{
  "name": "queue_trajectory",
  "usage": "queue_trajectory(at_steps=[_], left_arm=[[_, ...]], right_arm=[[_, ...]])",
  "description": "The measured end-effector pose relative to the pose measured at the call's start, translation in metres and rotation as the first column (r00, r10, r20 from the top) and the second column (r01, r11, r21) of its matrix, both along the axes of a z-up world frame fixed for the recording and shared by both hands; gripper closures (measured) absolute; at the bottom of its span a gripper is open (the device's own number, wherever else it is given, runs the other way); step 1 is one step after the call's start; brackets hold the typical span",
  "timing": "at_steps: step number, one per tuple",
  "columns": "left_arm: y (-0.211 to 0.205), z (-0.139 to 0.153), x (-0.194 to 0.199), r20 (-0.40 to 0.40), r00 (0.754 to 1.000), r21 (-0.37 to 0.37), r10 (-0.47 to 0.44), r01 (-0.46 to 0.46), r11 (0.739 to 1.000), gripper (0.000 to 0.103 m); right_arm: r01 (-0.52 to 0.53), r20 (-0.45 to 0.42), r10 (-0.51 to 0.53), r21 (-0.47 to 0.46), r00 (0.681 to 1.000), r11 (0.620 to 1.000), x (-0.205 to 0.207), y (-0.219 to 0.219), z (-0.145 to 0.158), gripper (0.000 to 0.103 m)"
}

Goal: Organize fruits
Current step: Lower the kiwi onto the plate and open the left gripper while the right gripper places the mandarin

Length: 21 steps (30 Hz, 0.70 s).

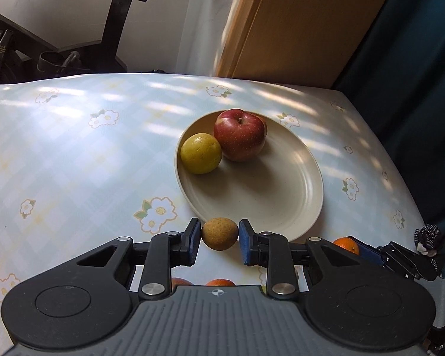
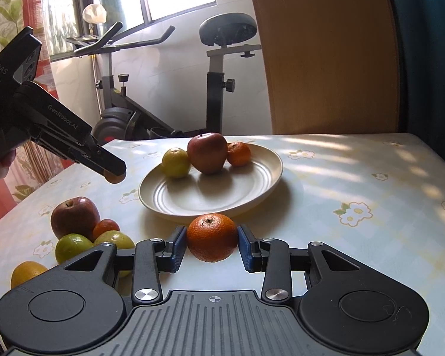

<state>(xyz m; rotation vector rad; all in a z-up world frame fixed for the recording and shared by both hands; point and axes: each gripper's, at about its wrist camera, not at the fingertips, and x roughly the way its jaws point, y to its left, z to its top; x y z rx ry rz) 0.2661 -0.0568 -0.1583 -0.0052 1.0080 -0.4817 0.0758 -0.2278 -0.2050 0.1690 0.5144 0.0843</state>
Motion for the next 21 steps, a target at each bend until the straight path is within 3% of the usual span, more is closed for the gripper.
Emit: queue_trajectory(at_steps=[4,8,10,13,21], left_arm=[[-0.013,0.003,-0.001,0.04,0.999,0.01,-0.014,0.013,1.0,0.074],[-0.014,0.002,0.006,0.052,0.999,-0.031,-0.008,0.009,0.999,0.074],[-0.018,-0.001,0.01,0.056,0.998,0.012,-0.014,0.013,1.0,0.074],[-0.025,-0.006,0.02,0.068,0.997,0.062,-0.033,0.029,0.998,0.074],[-0.037,-0.031,0.043,0.048,0.996,0.112,-0.07,0.065,0.992,0.074]], right_arm=[[-0.002,0.052,0.003,-0.022,0.999,1.0,0.011,-0.012,0.034,0.068],[-0.001,0.11,0.006,-0.045,0.994,0.999,0.035,-0.026,0.072,0.068],[-0.005,0.09,0.011,-0.07,0.996,0.998,0.054,-0.032,0.08,0.068],[-0.02,0.017,0.022,-0.103,1.0,0.995,0.083,-0.038,0.071,0.068],[-0.055,-0.14,0.04,-0.109,0.989,0.992,0.136,-0.034,0.022,0.069]])
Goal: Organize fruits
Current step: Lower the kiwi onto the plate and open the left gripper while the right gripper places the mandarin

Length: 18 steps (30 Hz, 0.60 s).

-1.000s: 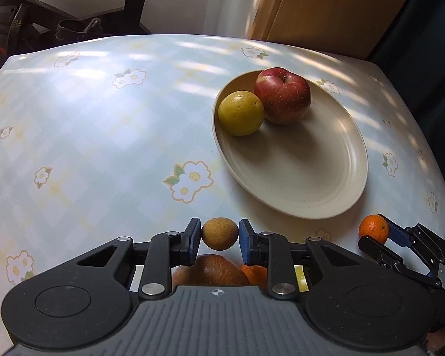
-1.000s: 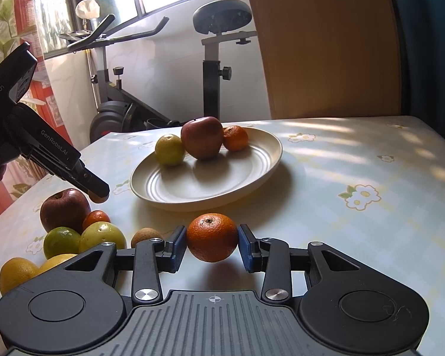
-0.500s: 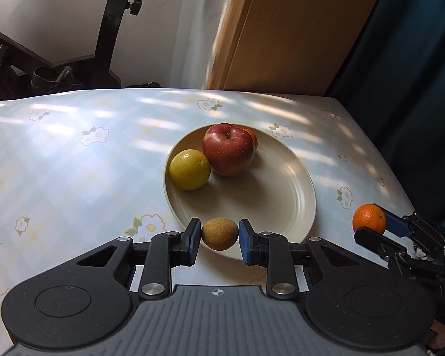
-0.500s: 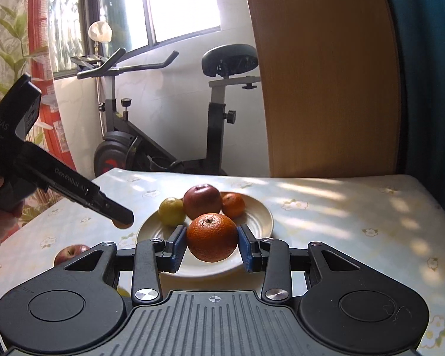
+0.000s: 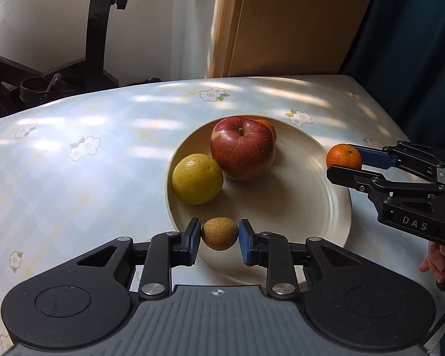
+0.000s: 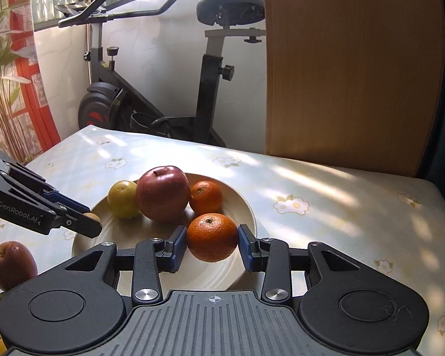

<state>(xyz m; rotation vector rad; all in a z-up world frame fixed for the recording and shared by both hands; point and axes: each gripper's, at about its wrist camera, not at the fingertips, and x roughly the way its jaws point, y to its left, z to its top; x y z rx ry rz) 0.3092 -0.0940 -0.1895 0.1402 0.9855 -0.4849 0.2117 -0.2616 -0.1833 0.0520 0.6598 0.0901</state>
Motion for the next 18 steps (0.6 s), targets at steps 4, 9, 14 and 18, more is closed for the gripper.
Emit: queue_trajectory(at_steps=[4,9,14,18], left_arm=[[-0.002,-0.01,0.001,0.005,1.0,0.021,-0.011,0.011,1.0,0.074],[0.002,-0.006,0.003,0.002,1.0,0.014,0.002,-0.002,1.0,0.074],[0.0,-0.01,0.002,0.062,0.998,0.042,0.003,-0.006,0.999,0.074],[-0.008,-0.013,0.001,0.08,0.997,0.081,-0.01,0.003,0.997,0.074]], right_arm=[[-0.026,-0.027,0.026,-0.012,0.999,1.0,0.02,0.008,-0.015,0.069],[-0.039,-0.048,0.035,-0.07,0.998,0.997,0.037,0.014,-0.024,0.069],[-0.02,-0.051,0.017,-0.058,0.999,0.998,0.047,0.009,-0.033,0.069],[-0.031,-0.046,0.027,-0.092,0.999,0.995,0.055,0.014,-0.033,0.068]])
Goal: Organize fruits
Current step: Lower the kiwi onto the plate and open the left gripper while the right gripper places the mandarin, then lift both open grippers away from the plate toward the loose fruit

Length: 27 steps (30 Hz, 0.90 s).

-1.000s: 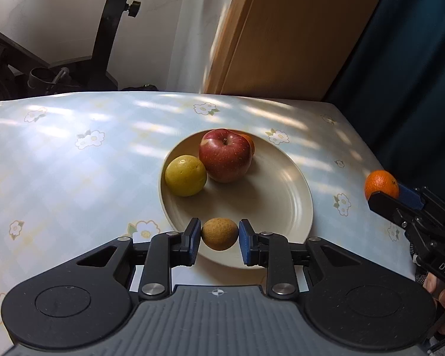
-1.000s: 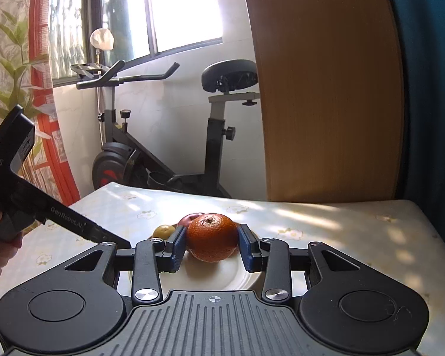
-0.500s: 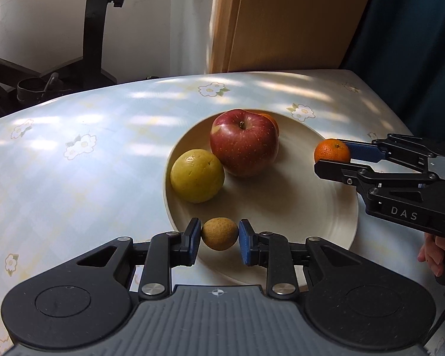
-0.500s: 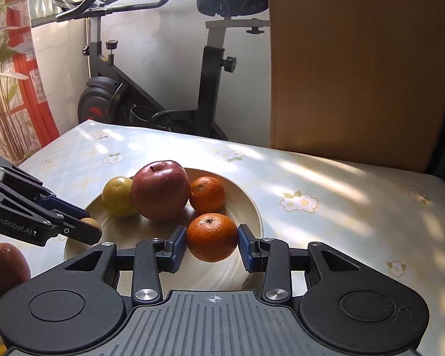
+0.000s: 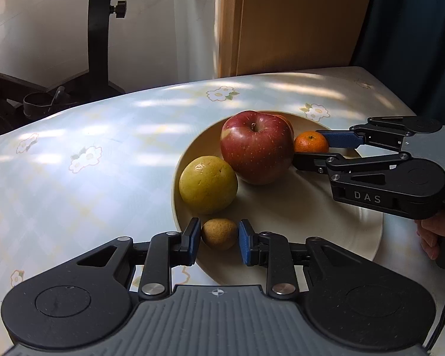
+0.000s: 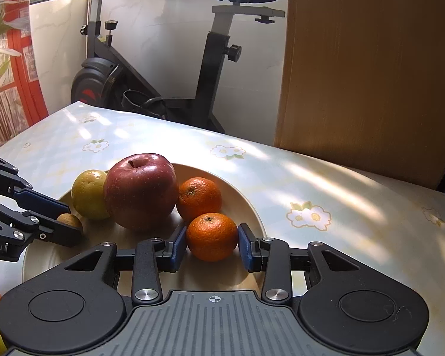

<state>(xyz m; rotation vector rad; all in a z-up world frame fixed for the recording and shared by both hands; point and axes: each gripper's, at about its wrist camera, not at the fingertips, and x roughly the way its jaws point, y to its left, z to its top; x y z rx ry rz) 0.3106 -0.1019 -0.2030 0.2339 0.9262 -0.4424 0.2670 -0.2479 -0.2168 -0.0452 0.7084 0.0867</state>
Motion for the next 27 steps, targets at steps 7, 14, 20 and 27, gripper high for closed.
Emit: queue_trajectory(at_steps=[7,14,20,27], left_arm=[[0.0,-0.001,0.002,0.001,1.0,-0.001,-0.007,0.007,1.0,0.072],[-0.001,0.001,-0.005,-0.003,1.0,-0.039,0.001,-0.001,0.999,0.058],[0.003,0.026,-0.018,0.045,0.999,-0.045,0.019,-0.017,0.999,0.051],[0.051,0.058,-0.056,0.068,0.987,-0.161,0.148,-0.136,0.978,0.047]], right_arm=[[0.024,0.04,-0.026,0.044,0.999,0.999,-0.004,-0.004,-0.004,0.066],[0.024,0.069,-0.029,0.073,0.997,0.997,-0.025,-0.005,0.008,0.05],[0.08,0.101,-0.092,0.113,0.991,0.99,-0.057,-0.011,0.024,0.05],[0.227,0.1,-0.259,0.249,0.961,0.941,-0.117,-0.012,0.019,0.05]])
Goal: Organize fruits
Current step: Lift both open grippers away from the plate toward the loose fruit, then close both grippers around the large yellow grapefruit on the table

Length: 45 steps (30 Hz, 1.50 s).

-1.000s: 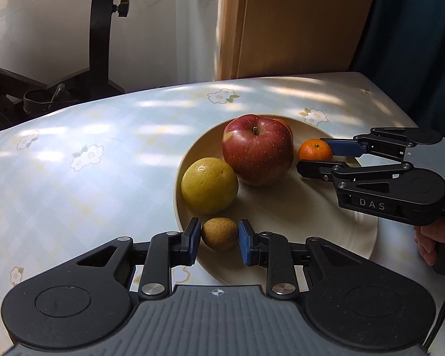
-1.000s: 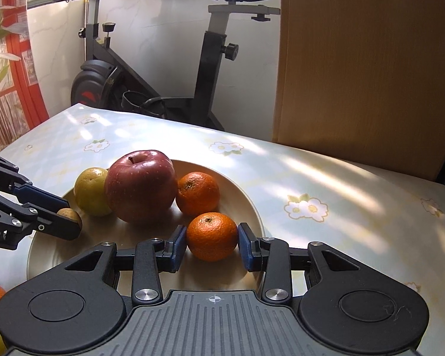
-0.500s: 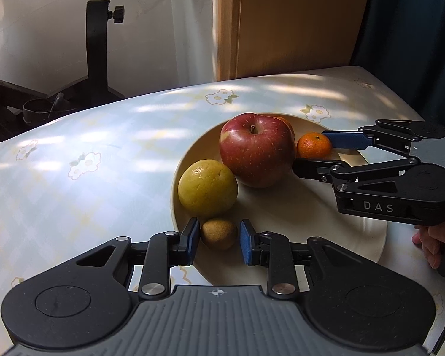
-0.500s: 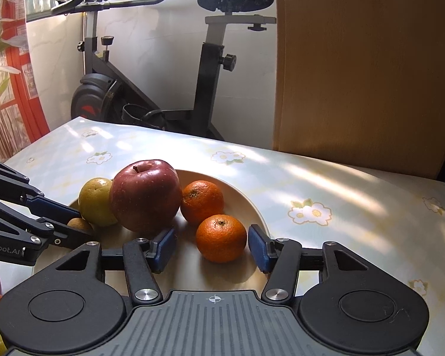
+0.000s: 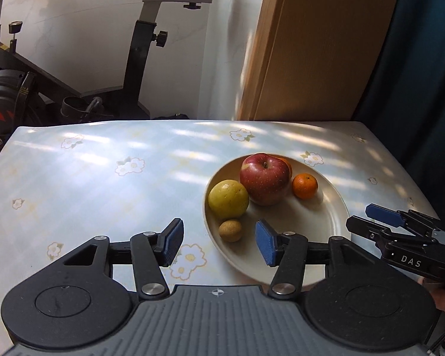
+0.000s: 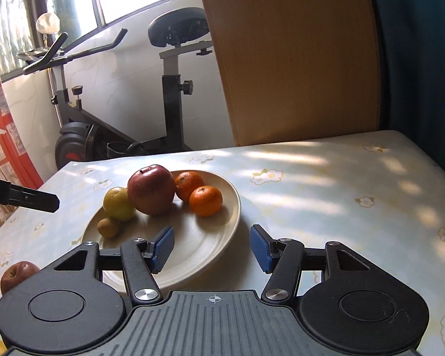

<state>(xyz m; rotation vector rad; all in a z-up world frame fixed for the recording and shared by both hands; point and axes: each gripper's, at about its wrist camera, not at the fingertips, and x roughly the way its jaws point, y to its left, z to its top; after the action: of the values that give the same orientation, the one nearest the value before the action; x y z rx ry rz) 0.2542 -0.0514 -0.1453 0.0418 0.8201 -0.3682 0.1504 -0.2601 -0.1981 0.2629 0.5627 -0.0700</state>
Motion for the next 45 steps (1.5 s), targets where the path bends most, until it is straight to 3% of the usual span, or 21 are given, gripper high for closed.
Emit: queue_trajectory(at_steps=[6,10,15,18,21,25,29,40,45], left_arm=[[0.041,0.012,-0.035,0.053,0.997,-0.005,0.048,-0.048,0.999,0.047],[0.064,0.015,-0.042,0.054,0.995,-0.008,0.078,-0.078,0.997,0.047],[0.075,0.003,-0.057,0.044,0.995,-0.03,0.09,-0.089,0.996,0.047],[0.078,-0.003,-0.061,0.002,0.996,-0.077,0.089,-0.088,0.993,0.047],[0.077,-0.003,-0.064,0.015,0.997,-0.083,0.073,-0.072,0.994,0.047],[0.08,-0.004,-0.077,0.027,0.994,-0.083,0.101,-0.099,0.992,0.047],[0.088,-0.013,-0.097,-0.027,0.989,-0.149,0.142,-0.145,0.978,0.047],[0.078,-0.014,-0.115,0.006,0.991,-0.133,0.133,-0.131,0.982,0.047],[0.073,-0.015,-0.119,-0.008,0.994,-0.132,0.11,-0.11,0.985,0.047]], right_arm=[[0.022,-0.009,-0.022,-0.033,1.0,0.999,-0.038,0.027,-0.001,0.05],[0.025,-0.009,-0.025,0.002,1.0,1.0,-0.05,0.042,0.003,0.05],[0.01,-0.007,-0.01,0.005,1.0,1.0,-0.062,0.064,0.008,0.05],[-0.022,-0.041,0.021,-0.011,0.999,1.0,-0.059,0.077,0.013,0.05],[-0.057,-0.053,0.055,-0.043,0.997,0.997,-0.057,0.088,0.019,0.05],[-0.076,-0.051,0.074,-0.059,0.996,0.995,-0.062,0.101,0.023,0.049],[-0.067,-0.04,0.066,-0.041,0.997,0.997,-0.075,0.112,0.02,0.049],[-0.146,-0.048,0.142,-0.087,0.989,0.986,-0.085,0.138,0.028,0.049],[-0.17,-0.07,0.165,-0.064,0.984,0.983,-0.094,0.138,0.023,0.049]])
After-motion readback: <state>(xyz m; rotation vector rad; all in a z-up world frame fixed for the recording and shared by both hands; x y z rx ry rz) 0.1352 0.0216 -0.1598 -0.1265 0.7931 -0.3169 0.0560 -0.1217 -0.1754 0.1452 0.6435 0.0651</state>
